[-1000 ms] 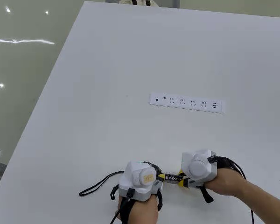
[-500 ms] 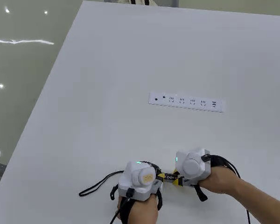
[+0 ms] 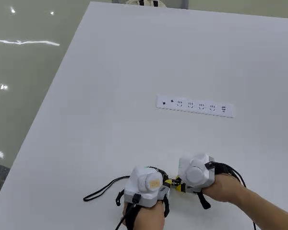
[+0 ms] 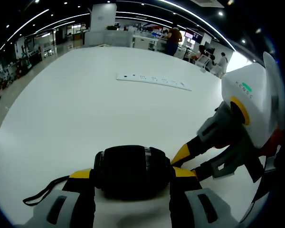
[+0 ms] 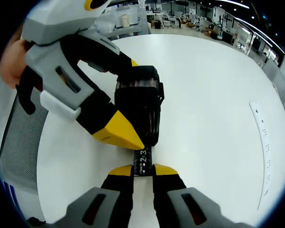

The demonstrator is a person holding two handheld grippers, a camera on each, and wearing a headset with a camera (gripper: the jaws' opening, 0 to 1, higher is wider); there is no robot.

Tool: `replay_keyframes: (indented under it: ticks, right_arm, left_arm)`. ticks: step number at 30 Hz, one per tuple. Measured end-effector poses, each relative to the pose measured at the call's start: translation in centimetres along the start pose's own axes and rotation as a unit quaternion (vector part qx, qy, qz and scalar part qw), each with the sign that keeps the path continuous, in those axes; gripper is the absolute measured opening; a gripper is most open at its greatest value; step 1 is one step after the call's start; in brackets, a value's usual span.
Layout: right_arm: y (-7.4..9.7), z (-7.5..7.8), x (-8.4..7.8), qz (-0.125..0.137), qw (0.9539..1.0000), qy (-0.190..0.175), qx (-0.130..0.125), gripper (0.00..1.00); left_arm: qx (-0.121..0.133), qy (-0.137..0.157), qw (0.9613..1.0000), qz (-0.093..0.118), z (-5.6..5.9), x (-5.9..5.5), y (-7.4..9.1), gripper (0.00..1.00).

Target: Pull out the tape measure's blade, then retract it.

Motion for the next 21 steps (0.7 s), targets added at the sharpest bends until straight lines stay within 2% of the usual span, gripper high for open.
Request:
replay_keyframes:
  ticks: [21]
  right_arm:
    - [-0.42, 0.17, 0.76, 0.008, 1.0000, 0.005, -0.001, 0.14]
  left_arm:
    - [0.000, -0.001, 1.0000, 0.000, 0.02, 0.00, -0.02, 0.60]
Point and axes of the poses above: the centre of the closed fingertips' face, and the gripper's own axes: y roughly backward along the fingers, z roughly to its right, x roughly out of its top, the point moved 9 cm from there along y, roughly backward along the fingers, and after that the axes turned 12 degrees about y, right-handed, at the moved point
